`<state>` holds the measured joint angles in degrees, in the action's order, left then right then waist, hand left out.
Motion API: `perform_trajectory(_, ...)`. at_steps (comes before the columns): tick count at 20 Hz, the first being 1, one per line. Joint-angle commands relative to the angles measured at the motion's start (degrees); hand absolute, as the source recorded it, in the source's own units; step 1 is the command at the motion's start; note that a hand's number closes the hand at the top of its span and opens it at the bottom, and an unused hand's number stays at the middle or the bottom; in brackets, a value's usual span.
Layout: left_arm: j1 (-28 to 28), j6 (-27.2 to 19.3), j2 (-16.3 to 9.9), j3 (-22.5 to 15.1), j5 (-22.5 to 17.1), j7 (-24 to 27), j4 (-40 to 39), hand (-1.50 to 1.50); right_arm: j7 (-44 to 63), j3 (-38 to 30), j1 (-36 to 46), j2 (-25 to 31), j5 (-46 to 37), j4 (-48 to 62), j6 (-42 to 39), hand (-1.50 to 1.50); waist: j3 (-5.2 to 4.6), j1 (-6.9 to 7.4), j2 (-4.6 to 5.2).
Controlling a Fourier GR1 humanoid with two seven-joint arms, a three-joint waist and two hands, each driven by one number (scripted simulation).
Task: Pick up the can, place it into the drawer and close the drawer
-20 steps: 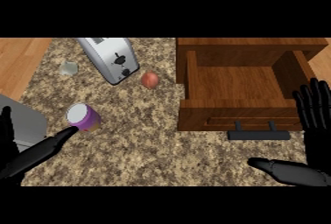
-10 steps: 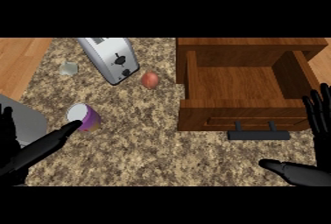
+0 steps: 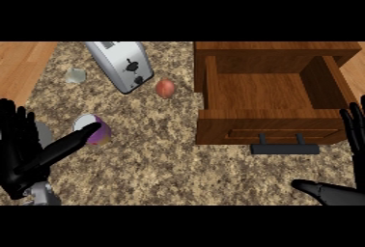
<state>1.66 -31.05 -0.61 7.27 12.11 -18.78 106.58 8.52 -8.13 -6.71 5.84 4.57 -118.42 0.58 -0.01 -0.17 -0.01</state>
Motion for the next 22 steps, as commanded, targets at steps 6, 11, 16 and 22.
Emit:
perform_trajectory(6, -0.7, -8.1, 0.6, -5.3, -4.0, 11.9, -13.1, -1.50, 0.1, -2.9, -0.9, 0.4, 2.0, -2.1, -2.2, -1.50, 0.00, -0.04, 0.00)
perform_trajectory(11, -0.7, -7.1, 0.6, -2.5, -10.6, 20.7, -22.9, -1.50, 1.0, -2.4, -4.8, -0.5, 2.2, -6.7, -3.3, -1.50, -0.02, -0.21, -0.01)
perform_trajectory(16, 1.3, -10.3, 0.6, -1.8, -13.3, 23.5, -26.5, -1.50, 3.4, -5.9, -2.4, 1.0, 4.9, -5.4, -4.7, -1.50, 0.00, -0.06, 0.00)
perform_trajectory(22, 3.5, -8.6, 0.6, -0.6, -22.1, 36.5, -39.7, -1.50, 1.0, -2.0, -2.5, -2.2, -0.9, -3.5, -3.6, -1.50, -0.02, -0.04, 0.06)
